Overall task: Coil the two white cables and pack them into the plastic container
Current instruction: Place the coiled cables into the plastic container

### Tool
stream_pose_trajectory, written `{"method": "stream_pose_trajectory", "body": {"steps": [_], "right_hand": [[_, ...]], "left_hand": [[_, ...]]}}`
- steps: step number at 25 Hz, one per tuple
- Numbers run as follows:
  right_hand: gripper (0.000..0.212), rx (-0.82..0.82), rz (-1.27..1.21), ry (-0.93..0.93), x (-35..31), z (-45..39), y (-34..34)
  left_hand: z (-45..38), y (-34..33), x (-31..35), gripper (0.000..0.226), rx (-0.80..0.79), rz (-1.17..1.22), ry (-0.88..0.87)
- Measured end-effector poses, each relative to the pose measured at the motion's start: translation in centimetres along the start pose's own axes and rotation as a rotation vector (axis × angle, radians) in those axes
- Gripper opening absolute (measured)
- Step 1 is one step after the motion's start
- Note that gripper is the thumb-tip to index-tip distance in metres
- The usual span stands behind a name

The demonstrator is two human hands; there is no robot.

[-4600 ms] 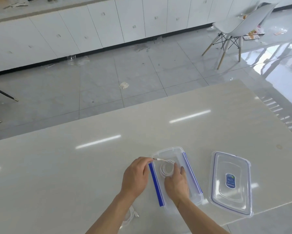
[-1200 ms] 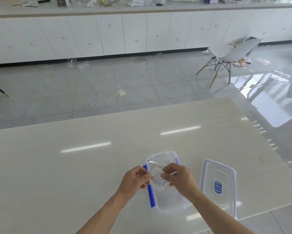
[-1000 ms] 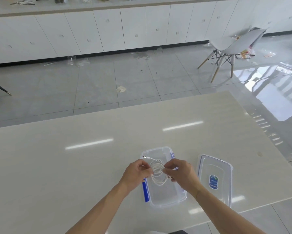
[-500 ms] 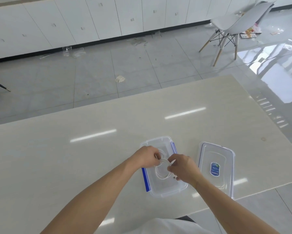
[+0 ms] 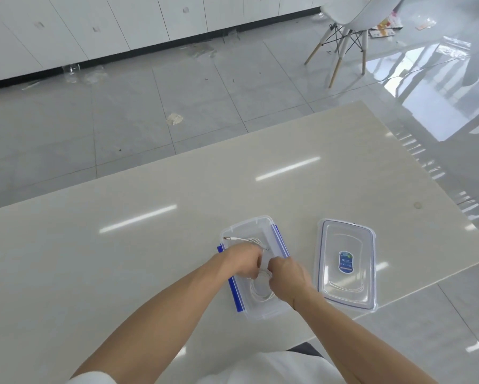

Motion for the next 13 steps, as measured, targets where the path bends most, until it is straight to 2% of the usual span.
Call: {"method": "stream_pose_trajectory", "body": {"steps": [5,9,13], "right_hand": [[0.027,0.003,0.065,-0.012,-0.4,-0.2,-1.2],[0.029,0.018,0.115,-0.004,-0.8,-0.4,-1.7],[0.025,0.055,0.144,-0.005,-1.1,-0.5,-1.8]], "left_hand": [[-0.5,-1.0,-0.1,0.014,0.025,-0.077,0.064],[-0.9,-1.4,0.0,0.005,0.014,-0.087,0.1],[-0.9,-1.6,0.2,0.015,0.066,-0.102,0.095]]}}
Point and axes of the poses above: each hand's wrist, its own z-axis away from the middle knuckle, its own y-axis out of the back of the hand, x = y × z, the point moved 4 cm from there along -z, towards the middle knuckle, and after that the axes turned 11 degrees about z, right-handed, at the moved point
